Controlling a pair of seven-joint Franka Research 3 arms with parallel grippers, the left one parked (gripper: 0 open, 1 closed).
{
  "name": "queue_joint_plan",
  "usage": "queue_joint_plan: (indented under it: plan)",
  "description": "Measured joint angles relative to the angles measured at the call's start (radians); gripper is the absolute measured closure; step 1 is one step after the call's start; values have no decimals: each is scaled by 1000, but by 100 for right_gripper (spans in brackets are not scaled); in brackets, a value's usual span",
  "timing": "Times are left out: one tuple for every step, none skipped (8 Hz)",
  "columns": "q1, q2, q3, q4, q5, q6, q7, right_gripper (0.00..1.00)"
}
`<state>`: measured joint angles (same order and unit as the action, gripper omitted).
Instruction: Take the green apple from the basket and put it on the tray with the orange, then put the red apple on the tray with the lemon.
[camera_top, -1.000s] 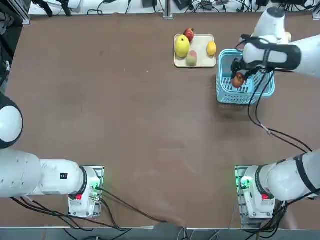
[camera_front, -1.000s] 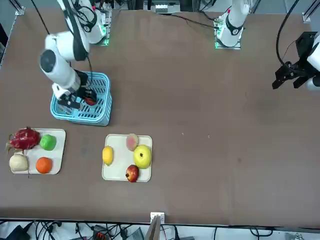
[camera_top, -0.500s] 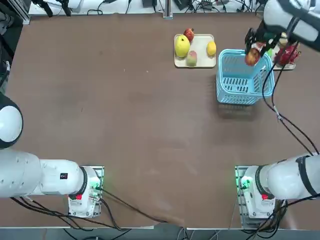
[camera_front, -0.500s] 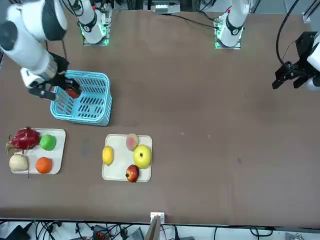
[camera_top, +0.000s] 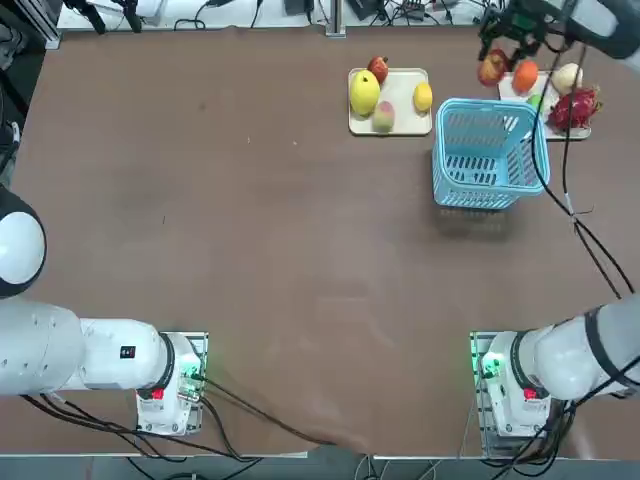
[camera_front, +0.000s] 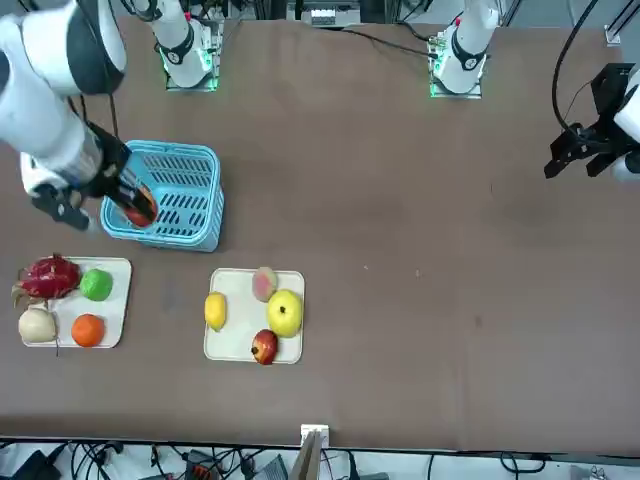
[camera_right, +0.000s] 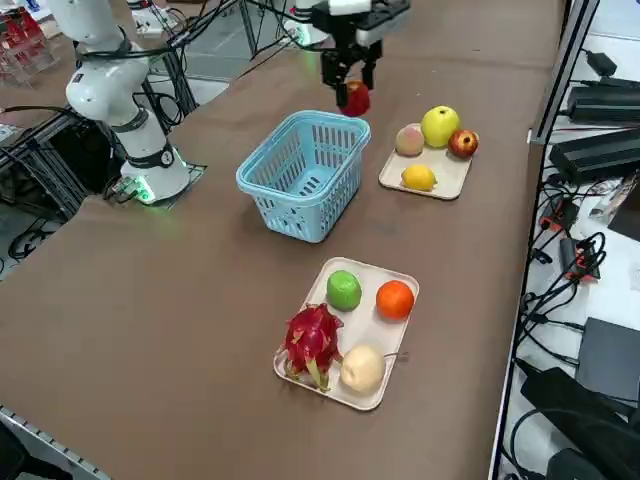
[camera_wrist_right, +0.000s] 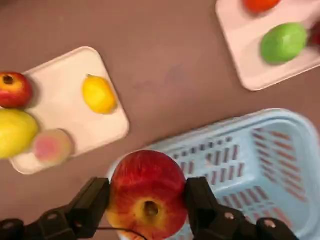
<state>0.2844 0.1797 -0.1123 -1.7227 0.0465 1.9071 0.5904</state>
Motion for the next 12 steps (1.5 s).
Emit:
queue_joint_plan:
  plan:
    - [25, 99, 5, 90, 10, 7, 70, 13]
    - [45, 193, 6, 179, 11, 20, 134, 13]
    - [59, 281, 7, 264, 15, 47, 192, 13]
    - [68, 362, 7, 343, 31, 80, 241, 13]
    - [76, 427, 8, 398, 48, 114, 275, 13]
    - [90, 481, 8, 424, 56, 147, 305, 13]
    - [110, 528, 9, 432, 57, 168, 335, 13]
    - [133, 568, 10, 434, 58, 177, 359, 13]
    - [148, 591, 10, 431, 58, 179, 370, 13]
    - [158, 606, 10, 421, 59, 178, 373, 13]
    - [163, 614, 9, 409, 59, 177, 374, 13]
    - [165, 616, 9, 397, 59, 175, 374, 13]
